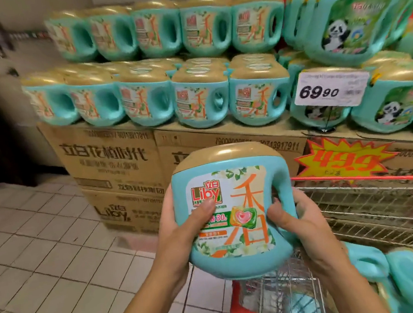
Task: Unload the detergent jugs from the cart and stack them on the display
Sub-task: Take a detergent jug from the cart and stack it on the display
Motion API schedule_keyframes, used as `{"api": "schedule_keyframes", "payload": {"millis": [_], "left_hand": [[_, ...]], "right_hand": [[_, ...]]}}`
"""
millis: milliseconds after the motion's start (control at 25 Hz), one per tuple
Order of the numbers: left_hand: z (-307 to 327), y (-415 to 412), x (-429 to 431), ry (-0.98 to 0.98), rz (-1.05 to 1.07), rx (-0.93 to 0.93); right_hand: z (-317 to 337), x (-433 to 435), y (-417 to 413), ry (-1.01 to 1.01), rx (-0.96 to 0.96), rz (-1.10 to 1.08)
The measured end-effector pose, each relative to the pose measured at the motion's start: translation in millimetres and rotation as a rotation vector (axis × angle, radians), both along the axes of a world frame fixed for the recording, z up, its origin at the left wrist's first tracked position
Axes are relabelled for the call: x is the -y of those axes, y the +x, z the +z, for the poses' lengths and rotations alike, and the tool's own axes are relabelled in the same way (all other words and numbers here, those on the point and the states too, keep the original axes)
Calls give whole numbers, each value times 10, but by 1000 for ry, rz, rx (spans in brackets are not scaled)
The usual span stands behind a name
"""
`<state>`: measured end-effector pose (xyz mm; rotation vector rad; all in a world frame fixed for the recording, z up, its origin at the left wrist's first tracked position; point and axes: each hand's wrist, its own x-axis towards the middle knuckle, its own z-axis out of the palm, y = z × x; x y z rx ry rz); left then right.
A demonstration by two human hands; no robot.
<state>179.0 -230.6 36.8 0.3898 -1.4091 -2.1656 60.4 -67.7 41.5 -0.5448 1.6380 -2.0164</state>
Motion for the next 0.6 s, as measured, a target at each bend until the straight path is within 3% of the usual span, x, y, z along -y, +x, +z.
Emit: {"api": "schedule_keyframes", "payload": {"millis": [200, 400, 600], "left_hand": [[329, -479, 721, -150, -76, -55], [801, -1078, 1421, -327, -136, -72], [1201, -1635, 1900, -430, -108, -144]], "right_hand": [[305, 594, -407, 36, -150, -53], [709, 1173, -933, -126, -253, -89], [1246, 1538, -1364, -34, -488, -187]]}}
